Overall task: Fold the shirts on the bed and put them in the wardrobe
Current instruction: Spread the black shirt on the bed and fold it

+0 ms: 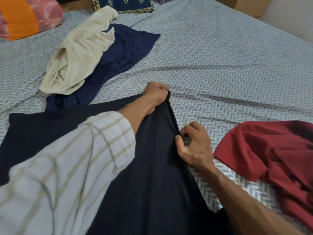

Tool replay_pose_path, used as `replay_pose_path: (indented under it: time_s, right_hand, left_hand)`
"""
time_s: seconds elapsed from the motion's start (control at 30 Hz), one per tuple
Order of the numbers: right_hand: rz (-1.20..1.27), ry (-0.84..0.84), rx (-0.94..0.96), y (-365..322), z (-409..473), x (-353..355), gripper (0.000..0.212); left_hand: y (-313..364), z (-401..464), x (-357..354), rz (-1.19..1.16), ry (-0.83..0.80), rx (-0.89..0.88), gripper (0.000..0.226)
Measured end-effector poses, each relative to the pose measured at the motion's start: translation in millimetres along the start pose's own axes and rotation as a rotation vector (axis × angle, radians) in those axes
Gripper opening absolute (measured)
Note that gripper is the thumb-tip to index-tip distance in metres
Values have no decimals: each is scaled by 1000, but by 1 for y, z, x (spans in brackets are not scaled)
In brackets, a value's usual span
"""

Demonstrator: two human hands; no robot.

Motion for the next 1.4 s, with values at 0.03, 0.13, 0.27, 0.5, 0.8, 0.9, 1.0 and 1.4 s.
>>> replay_pose_path:
  time_s: [0.03,0.13,0.27,0.5,0.8,0.9,1.0,1.4]
  right_hand:
    - [17,26,-33,1,1,0,15]
    - [48,81,-122,3,4,-1,11]
    - [-17,105,-72,6,5,-4,9]
    - [2,-89,-140,-7,5,8,23]
    - [134,-542,-514,-65,-94,59,97]
    - [-93,-567,-496,-67,-148,82,71]
    - [-291,-555,-508,-45,-197,101,63]
    - [-152,-134,-1104,-2,-284,140,79]
  left_hand:
    - [-1,1,1,-40,-3,-16,26]
    - [-6,0,5,-110,-66,-78,28]
    - [-7,-22,4,-72,-121,-130,17]
    - [-74,-218,11,375,-185,-47,65]
    - [-148,-454,27,604,-215,217,65]
    - [-157,-500,20,639,-177,201,62]
    - [-169,-528,11,685,-167,183,64]
    - [-162,-578,-82,950,-415,5,81]
Point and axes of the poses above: each hand's wrist, its own z-axis towards the middle knuckle, its own x-axis out of the back of the hand, y = z × x, the point moved 2 cm from there along z, towards the middle knuckle, and after that the axes turned 13 degrees about -y, right-handed, at the moved point
